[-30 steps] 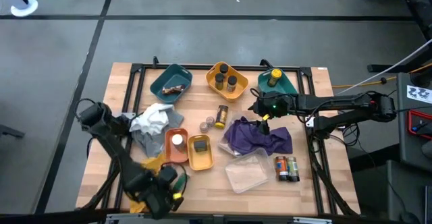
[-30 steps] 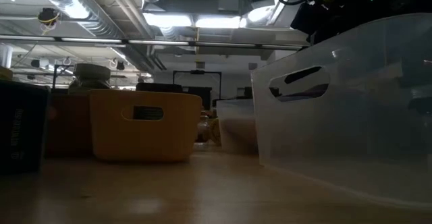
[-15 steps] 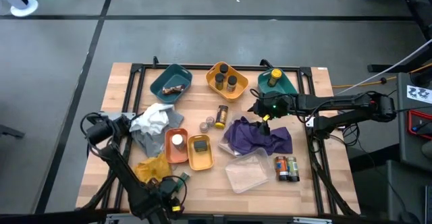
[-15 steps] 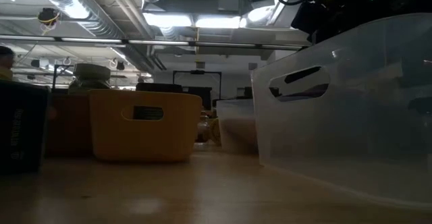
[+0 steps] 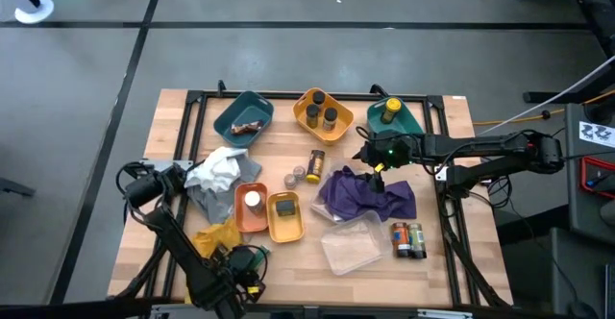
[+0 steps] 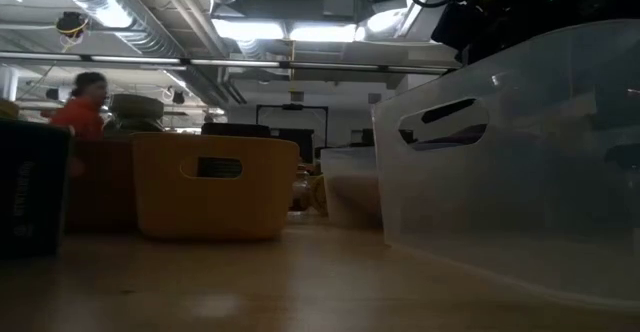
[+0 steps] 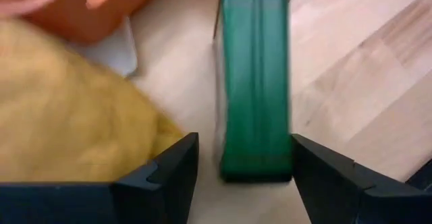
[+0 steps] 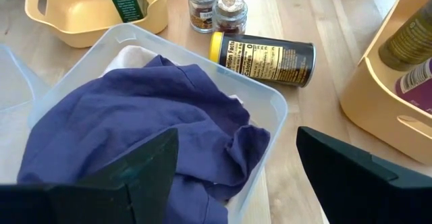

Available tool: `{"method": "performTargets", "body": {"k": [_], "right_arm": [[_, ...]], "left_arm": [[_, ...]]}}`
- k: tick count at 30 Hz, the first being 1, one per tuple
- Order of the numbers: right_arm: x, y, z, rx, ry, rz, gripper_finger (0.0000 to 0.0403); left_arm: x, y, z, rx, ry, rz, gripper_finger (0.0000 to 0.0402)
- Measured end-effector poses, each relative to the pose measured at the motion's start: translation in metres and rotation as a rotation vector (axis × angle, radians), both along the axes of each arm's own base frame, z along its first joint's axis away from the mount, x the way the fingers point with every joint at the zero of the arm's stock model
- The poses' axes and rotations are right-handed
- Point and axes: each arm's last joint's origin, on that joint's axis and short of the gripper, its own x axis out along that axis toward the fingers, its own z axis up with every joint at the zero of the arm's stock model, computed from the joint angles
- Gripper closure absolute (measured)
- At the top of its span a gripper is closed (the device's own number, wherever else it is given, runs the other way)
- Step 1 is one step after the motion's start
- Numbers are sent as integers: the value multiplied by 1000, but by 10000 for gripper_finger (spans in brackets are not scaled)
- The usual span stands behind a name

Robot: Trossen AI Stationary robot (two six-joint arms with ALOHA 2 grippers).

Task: Sort spices by type
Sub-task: Put the black spice can into the small yellow bin

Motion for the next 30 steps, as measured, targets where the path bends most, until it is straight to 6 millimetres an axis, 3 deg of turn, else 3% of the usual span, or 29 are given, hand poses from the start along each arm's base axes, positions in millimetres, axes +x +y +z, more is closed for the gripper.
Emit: {"method": "performTargets", "body": {"k": [10, 21, 30], "right_arm": [[0, 0, 0, 0, 1, 0, 102], [0, 0, 0, 0, 1, 0, 102], [0, 0, 0, 0, 1, 1, 102]], "left_arm": [[8, 4, -6, 14, 17, -12, 192], [-2, -5, -7, -27, 43, -32, 192], [1, -5, -10, 11, 12, -35, 192]]}}
